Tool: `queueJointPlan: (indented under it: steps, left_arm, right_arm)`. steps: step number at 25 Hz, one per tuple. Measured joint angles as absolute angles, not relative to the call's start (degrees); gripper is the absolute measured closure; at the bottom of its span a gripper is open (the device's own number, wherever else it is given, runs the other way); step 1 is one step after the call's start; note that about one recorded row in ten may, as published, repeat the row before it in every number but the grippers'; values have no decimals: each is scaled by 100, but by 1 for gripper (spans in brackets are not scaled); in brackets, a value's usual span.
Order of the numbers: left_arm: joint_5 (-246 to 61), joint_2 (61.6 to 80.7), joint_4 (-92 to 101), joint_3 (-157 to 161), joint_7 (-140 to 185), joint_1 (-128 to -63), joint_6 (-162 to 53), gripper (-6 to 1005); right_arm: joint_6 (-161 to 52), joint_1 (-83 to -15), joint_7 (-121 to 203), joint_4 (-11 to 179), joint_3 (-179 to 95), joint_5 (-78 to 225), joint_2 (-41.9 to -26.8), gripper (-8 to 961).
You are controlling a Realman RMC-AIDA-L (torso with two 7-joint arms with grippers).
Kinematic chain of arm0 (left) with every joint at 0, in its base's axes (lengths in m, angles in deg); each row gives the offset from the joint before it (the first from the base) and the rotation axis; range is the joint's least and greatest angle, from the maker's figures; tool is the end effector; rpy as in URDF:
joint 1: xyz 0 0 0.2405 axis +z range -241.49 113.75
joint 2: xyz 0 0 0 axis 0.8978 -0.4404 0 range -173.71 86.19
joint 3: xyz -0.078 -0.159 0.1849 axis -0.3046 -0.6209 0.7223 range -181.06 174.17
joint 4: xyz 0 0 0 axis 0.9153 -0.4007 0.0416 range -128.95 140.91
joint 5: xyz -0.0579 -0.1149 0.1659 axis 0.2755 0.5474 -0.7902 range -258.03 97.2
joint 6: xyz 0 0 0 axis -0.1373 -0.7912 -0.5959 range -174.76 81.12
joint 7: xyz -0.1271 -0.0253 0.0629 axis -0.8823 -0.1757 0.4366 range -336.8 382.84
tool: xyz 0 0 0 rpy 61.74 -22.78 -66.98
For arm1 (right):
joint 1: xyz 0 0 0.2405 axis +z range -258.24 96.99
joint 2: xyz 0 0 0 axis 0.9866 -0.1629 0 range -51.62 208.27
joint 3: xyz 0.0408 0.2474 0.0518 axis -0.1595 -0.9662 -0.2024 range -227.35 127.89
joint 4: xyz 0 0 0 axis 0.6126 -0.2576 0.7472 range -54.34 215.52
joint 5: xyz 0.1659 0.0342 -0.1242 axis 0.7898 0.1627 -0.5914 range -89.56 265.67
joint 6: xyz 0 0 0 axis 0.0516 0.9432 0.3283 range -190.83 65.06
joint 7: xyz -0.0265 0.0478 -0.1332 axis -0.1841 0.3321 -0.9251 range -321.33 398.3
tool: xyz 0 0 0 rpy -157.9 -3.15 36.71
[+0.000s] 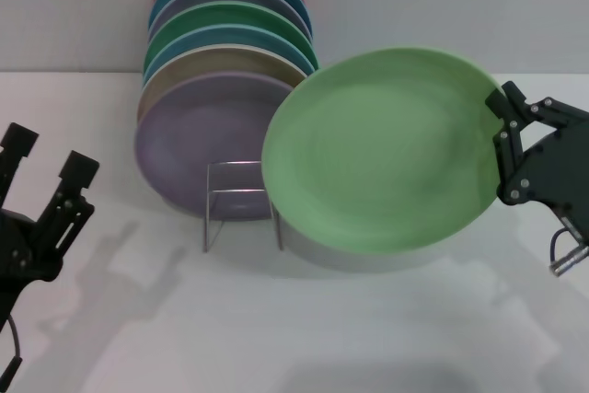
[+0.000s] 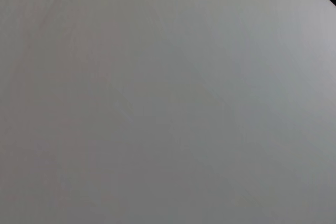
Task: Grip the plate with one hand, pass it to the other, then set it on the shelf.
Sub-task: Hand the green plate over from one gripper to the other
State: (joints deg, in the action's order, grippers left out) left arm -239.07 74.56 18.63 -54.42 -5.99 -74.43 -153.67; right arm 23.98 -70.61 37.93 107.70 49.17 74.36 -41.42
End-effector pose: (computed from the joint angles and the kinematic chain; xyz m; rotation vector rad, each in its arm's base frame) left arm -0.2809 0.2127 -0.0010 -1.7243 -0.3580 -1.4604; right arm 0.2595 0.2649 -0.0104 -1.7766 -0.1949 0.9193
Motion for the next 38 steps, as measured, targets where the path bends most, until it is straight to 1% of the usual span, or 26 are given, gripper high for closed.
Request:
queueJointPlan:
  steps: [8,10,21,27,38]
  left_arm:
    - [-23948,7482,1929,-5254,-180,-7507,-14927,169]
    - [-23950,7476,1909,-5187,-88,-7558,-14798,169]
    - [-23950,7467,1898,-4901,340,-7658,-14501,169]
    - [-23958,7463,1906,-4744,535,-7693,-14303,169]
    - [-23967,7458,1925,-4444,578,-7794,-14084,169]
  right_arm:
    - [2820,-7085,3496,10505,5616,8605,-4156,933]
    - [2859,-7087,3134,10470,6251,9382,-4156,933]
    - [2853,-7063,2515,10561,7652,10831,-4155,932]
    - [2847,-7041,1800,10805,8914,12009,-4155,932]
    - [2856,-7079,897,11057,10074,12960,-4156,933]
